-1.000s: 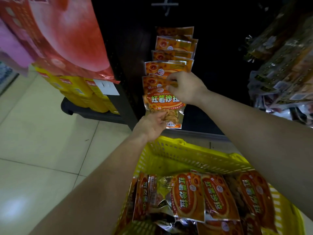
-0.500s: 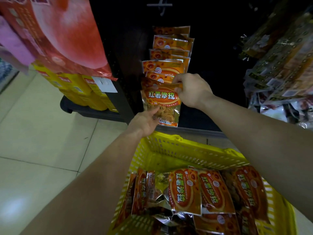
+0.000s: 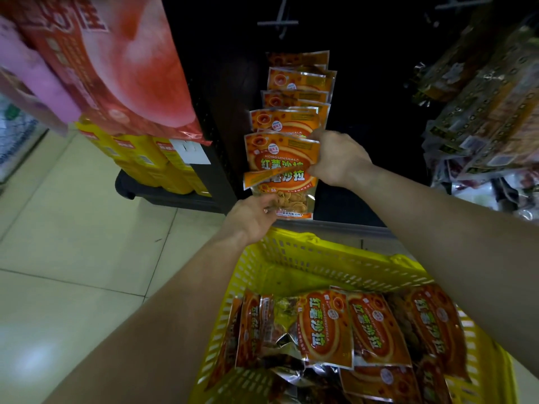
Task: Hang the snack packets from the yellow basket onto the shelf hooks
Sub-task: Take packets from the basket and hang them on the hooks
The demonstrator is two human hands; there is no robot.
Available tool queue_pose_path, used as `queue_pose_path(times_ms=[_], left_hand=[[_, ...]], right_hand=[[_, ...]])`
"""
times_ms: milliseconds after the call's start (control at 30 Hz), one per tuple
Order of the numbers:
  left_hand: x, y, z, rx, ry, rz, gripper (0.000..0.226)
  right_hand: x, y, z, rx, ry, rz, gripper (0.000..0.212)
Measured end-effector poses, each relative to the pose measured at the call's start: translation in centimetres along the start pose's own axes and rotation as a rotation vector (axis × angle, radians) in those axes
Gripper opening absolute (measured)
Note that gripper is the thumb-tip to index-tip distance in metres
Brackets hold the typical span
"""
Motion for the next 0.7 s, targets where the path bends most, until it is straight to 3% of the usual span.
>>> queue_pose_path(times_ms=[167,367,700], left_hand=[[-1.5,1.5,3.1,0.011,0.031,-0.016,0.040],[-1.6,2.1,8.4,-0.012,0.009,-0.058,0.045],[4.1,-0.5,15.8,-0.092,-0.120,-0.104,0.050]], right_hand=[[-2.1,0.2,3.1,0.005,0.037,0.020,0.081],[-4.1,2.0,9.2,0.069,-0.025,0.005,0.081],[-0.5,6.9,21.2,0.103,-0.134,-0.014,0.049]])
Point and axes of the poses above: each hand's wrist, its own z-axis away from the middle knuckle, its own x-axis out of the palm, y = z × x, the point moved 5 cm from there along -z, towards the middle knuckle, and after that the axes turned 2 degrees about z, right-handed, at the moved point
